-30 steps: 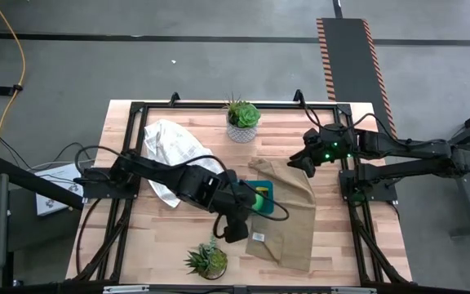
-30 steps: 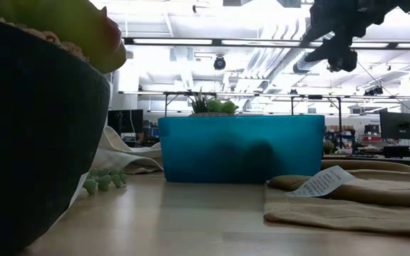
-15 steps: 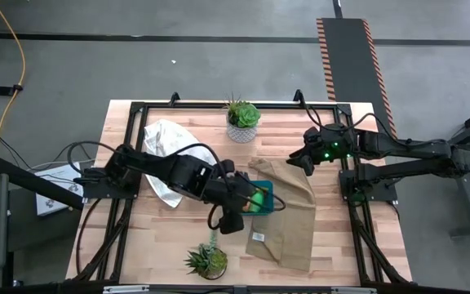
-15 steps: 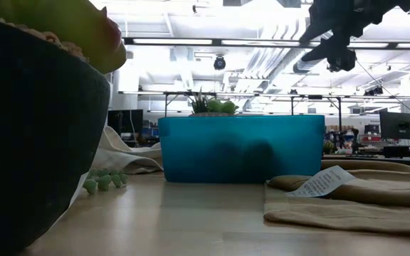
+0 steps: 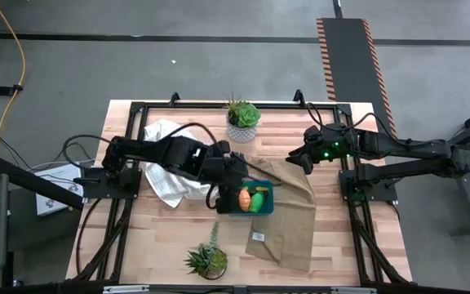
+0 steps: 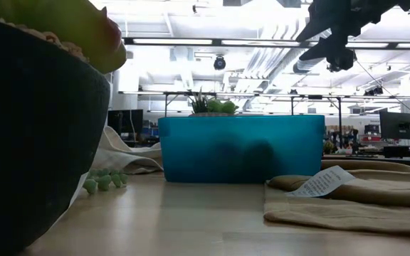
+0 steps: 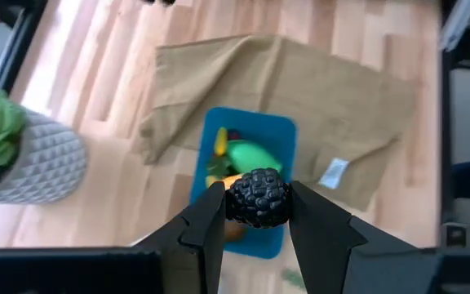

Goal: Pick and placing Produce into tupperware
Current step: Put the blackberry into the blue bin

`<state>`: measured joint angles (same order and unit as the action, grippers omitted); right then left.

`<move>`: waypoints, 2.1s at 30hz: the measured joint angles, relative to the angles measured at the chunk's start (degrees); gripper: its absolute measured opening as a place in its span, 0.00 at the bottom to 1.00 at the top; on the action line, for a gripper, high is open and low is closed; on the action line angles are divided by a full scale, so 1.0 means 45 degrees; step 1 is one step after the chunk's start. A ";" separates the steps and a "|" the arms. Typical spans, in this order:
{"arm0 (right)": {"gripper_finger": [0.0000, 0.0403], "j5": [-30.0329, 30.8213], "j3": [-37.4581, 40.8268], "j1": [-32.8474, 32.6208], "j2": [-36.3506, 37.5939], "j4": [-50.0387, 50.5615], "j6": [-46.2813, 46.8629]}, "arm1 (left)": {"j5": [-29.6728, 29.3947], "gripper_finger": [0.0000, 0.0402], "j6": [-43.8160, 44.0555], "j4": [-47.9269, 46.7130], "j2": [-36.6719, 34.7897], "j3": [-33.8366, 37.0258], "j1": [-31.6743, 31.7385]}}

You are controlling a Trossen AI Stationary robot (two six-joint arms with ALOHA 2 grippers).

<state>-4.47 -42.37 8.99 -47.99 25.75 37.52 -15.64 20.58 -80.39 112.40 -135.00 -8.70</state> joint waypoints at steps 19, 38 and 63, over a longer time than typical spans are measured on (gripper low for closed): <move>0.43 0.0311 0.0000 0.0005 0.0000 -0.0057 0.0248 | 0.1094 0.28 -0.2360 -0.1161 -0.0039 0.0000 0.2318; 0.43 0.1227 0.0000 0.0000 0.0005 -0.0071 0.0569 | 0.1635 0.28 -0.3202 -0.2104 -0.0900 0.0000 0.2816; 0.43 0.2015 0.0000 -0.0008 -0.0005 -0.0183 0.1375 | 0.1661 0.28 -0.2178 0.2061 -0.6984 0.8360 0.3014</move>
<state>4.60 -42.37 8.96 -48.01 24.93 43.70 -8.16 10.78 -71.12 80.97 -97.38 4.86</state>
